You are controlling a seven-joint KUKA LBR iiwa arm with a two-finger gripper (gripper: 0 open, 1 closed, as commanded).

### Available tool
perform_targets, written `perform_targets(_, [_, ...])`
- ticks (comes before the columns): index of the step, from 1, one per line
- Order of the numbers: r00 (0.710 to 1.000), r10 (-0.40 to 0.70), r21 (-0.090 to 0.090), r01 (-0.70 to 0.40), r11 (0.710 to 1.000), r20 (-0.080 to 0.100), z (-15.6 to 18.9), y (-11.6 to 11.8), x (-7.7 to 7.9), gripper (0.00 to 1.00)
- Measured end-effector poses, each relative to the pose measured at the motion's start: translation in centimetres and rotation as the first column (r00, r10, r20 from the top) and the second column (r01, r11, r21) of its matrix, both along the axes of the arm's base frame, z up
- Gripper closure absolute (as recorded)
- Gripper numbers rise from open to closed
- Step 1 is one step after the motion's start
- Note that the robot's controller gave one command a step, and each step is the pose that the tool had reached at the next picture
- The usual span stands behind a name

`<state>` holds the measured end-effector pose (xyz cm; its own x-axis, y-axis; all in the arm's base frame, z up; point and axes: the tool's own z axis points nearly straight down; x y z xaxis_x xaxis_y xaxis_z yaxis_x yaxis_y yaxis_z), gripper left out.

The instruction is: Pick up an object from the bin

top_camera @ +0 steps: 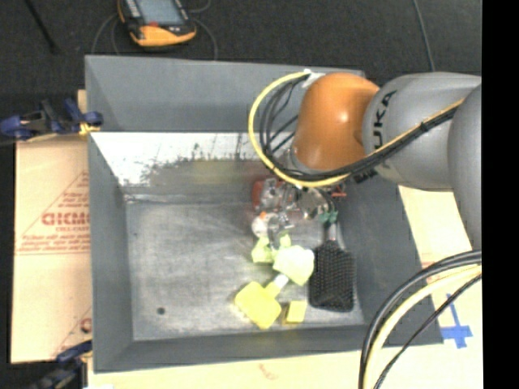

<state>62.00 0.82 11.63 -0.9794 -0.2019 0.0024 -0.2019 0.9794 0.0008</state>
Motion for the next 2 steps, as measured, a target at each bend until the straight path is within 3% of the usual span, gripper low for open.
perform_targets(1, [1.000,-0.012,-0.001,0.012,1.000,0.003,6.1,-1.1,-0.2,1.00])
perform_targets(2, [0.999,-0.047,0.000,0.047,0.999,0.005,12.1,-0.6,0.4,1.00])
